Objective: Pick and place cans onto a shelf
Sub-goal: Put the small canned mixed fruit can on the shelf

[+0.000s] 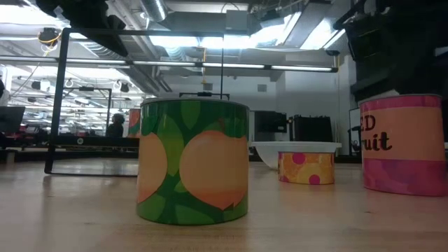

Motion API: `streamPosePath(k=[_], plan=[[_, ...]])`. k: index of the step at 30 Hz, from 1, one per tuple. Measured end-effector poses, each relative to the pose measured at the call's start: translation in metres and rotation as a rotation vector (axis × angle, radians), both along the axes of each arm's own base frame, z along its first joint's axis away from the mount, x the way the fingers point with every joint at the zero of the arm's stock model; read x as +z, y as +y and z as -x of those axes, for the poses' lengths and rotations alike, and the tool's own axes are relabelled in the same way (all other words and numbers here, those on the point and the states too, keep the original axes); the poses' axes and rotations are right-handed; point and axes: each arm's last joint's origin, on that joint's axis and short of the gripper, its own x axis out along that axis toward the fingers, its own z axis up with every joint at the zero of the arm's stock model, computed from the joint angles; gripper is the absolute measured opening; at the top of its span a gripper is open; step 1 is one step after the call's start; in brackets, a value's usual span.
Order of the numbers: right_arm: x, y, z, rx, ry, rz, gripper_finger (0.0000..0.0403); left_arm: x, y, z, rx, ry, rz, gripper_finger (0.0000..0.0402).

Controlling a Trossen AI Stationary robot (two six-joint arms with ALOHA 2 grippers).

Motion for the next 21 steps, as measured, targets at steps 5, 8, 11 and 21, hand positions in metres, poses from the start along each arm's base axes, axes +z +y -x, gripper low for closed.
streamPosePath(k=[5, 8, 11, 21], plan=[[-0.012, 0.008, -0.008, 0.015, 0.027, 0.031, 0.0225, 0.000, 0.000, 0.000, 0.000, 0.000, 0.000, 0.0058], [-0.018, 0.011, -0.013, 0.017, 0.027, 0.032, 0.0225, 0.000, 0.000, 0.000, 0.000, 0.000, 0.000, 0.0058], [-0.024, 0.012, -0.017, 0.017, 0.042, 0.037, 0.0225, 0.000, 0.000, 0.000, 0.000, 0.000, 0.000, 0.0058], [-0.029, 0.014, -0.021, 0.027, 0.062, 0.025, 0.0144, 0.000, 0.000, 0.000, 0.001, 0.000, 0.000, 0.0058]])
